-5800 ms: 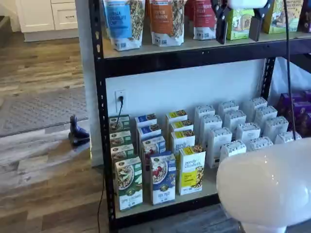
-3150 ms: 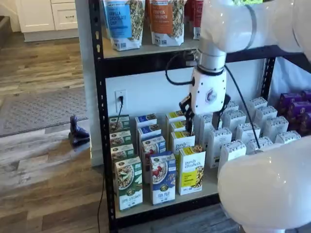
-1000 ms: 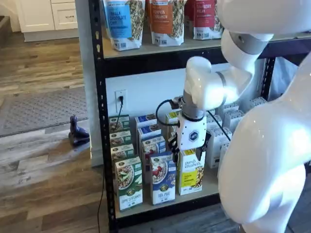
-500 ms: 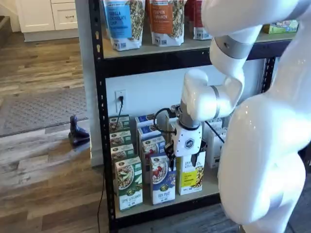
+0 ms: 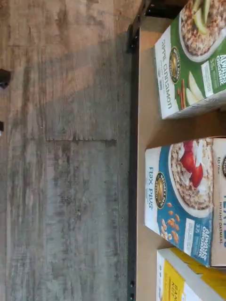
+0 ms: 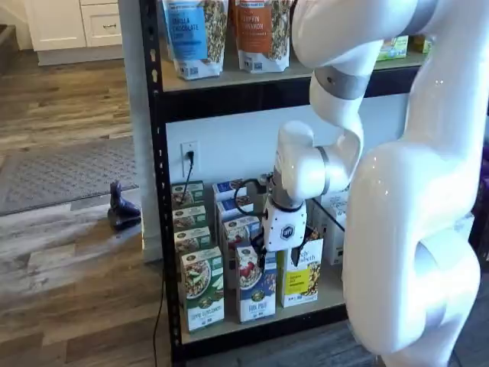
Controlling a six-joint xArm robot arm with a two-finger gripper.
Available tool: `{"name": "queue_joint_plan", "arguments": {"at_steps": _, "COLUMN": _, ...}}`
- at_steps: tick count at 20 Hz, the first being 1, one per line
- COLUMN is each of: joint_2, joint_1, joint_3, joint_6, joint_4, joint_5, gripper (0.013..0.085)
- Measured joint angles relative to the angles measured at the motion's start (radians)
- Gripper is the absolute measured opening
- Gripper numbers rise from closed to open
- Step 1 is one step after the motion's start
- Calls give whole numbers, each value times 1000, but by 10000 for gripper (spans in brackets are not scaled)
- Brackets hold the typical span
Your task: Pick up the blue and white box that is on the bottom shelf, the second box from the left
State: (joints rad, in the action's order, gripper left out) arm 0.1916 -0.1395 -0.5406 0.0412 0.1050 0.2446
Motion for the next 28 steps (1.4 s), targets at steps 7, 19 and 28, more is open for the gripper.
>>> {"name": "queue_joint_plan", "arguments": {"at_steps": 7, "joint_2": 96, "joint_1": 2, "joint_3": -62, "joint_6": 37, "joint_4": -41, "joint_5": -24, "gripper": 850}}
{"name": "queue_joint_plan", "arguments": {"at_steps": 19, "joint_2": 203, "joint_1": -7, "joint_3": -191, "joint_6": 109, "joint_4": -105, "joint_5": 20, "gripper": 850}}
{"name": "queue_joint_plan", "arguments": {"at_steps": 28, "joint_2": 337, "joint_1": 35, "joint_3": -347, "joint_6": 129, "joint_4": -169, "joint_5": 45, "gripper": 850}}
